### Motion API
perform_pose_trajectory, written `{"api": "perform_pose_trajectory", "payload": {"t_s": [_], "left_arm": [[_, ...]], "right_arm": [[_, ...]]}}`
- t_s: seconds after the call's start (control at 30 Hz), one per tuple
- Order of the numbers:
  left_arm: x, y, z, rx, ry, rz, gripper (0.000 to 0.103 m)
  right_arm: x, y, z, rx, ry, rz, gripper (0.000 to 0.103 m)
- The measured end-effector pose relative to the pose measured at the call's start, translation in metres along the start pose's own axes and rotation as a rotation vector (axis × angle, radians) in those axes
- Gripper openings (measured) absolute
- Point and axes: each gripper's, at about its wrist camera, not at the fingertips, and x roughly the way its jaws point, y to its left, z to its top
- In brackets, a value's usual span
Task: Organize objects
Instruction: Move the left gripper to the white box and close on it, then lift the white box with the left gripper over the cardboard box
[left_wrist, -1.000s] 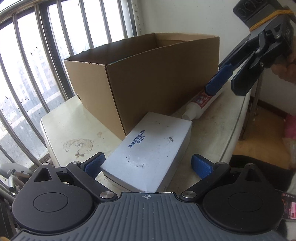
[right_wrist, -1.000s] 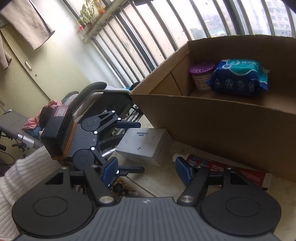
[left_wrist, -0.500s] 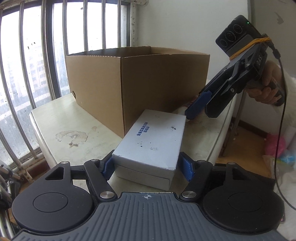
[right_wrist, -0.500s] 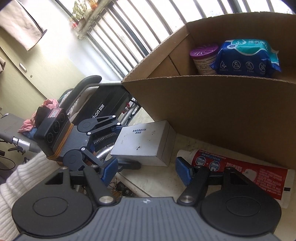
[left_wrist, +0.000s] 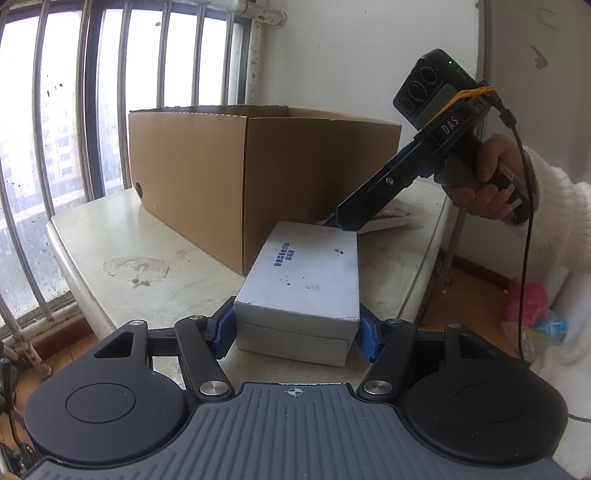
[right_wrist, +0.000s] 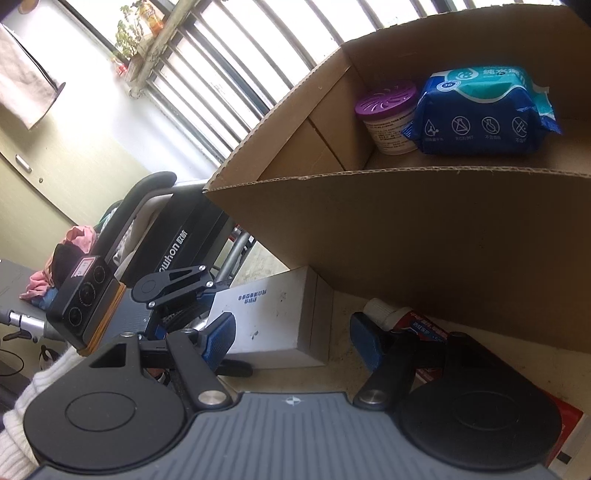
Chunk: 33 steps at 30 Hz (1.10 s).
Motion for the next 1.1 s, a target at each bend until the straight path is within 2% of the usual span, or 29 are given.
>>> {"api": "perform_pose_trajectory", "payload": {"t_s": [0.2,0.4,0.57,0.77,1.1], "left_arm": [[-0.003,-0.007,-0.005,0.010,-0.017,0.011,0.063],[-0.007,-0.013,-0.005,0.021,-0.018,0.024,0.063],[-0.010,-0.021,-0.003,0.034,-0.003,0.062,0.064],[-0.013,-0.033,-0.006,0.067,-0.021,0.106,0.064],[-0.012,-0.036,0.007,0.123,0.030,0.147,0.063]], "right_arm": [[0.012,0.011,0.001,-0.038,0.002,-0.004,0.064],[0.019,0.027,0.000,-0.131,0.008,-0.075,0.064],[0.020,0.026,0.006,-0.128,0.019,-0.076,0.066],[0.019,0.022,0.001,-0.154,-0.023,-0.061,0.066],[0.015,0.012,0.001,-0.114,-0.044,-0.031,0.062]]}}
